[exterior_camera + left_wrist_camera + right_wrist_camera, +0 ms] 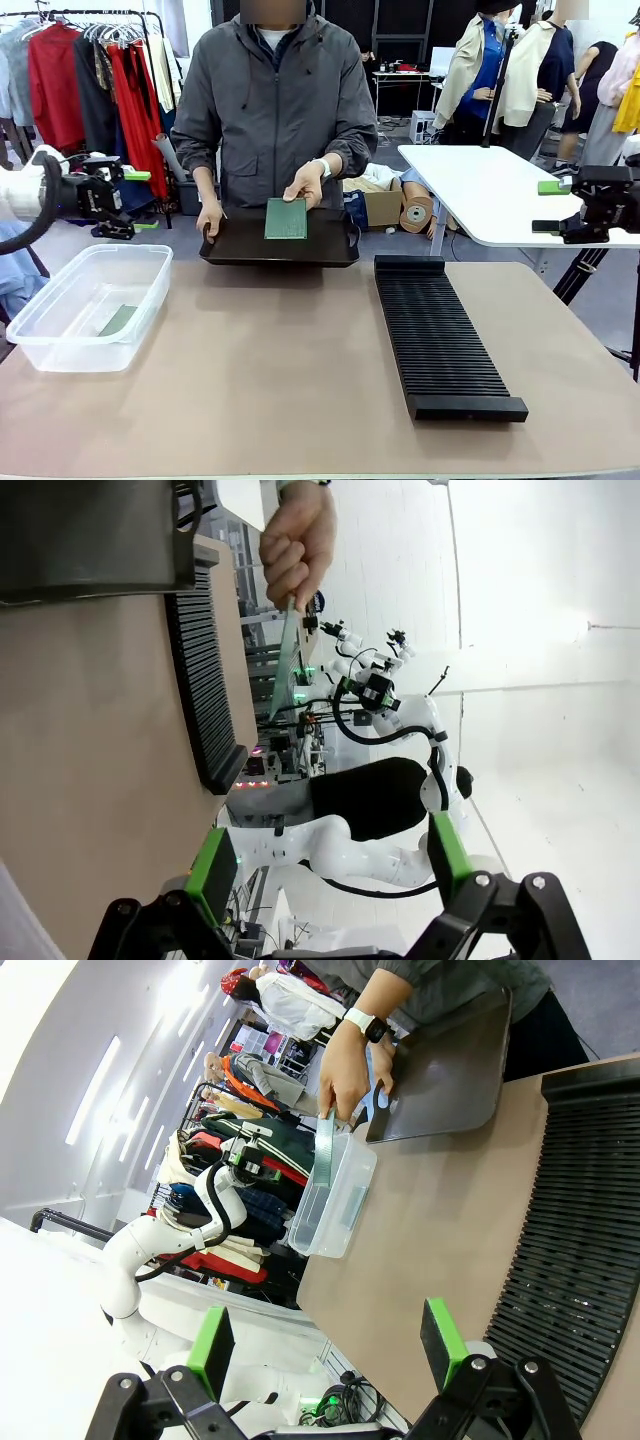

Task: Sort PCBs into racks and boxes based on the side picked up.
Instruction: Pick up the Blank PCB handed by the Human.

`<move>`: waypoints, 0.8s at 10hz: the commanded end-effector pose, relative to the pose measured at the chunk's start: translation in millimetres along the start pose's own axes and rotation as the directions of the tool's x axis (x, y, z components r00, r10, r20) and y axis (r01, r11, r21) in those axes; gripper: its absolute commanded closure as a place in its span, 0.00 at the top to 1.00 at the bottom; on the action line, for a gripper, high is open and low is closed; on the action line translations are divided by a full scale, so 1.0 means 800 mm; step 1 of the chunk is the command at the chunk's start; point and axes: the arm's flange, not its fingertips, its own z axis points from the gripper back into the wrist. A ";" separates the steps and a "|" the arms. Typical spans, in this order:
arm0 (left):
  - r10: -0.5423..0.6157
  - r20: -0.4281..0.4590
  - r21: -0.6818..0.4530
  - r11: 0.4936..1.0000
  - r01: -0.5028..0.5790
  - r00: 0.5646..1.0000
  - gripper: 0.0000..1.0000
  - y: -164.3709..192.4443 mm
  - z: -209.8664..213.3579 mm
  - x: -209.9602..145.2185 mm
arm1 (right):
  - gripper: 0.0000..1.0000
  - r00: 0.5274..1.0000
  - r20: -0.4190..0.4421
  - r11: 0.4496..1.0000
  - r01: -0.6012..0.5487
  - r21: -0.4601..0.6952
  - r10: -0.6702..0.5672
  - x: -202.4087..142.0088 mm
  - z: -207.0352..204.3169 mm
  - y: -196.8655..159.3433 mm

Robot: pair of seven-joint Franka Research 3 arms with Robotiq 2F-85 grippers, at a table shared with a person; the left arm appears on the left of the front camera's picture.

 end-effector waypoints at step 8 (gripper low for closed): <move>-0.190 0.013 0.001 0.982 0.190 0.982 1.00 0.046 -0.146 -0.025 | 1.00 1.000 0.003 1.000 -0.004 0.005 0.004 0.001 0.000 0.002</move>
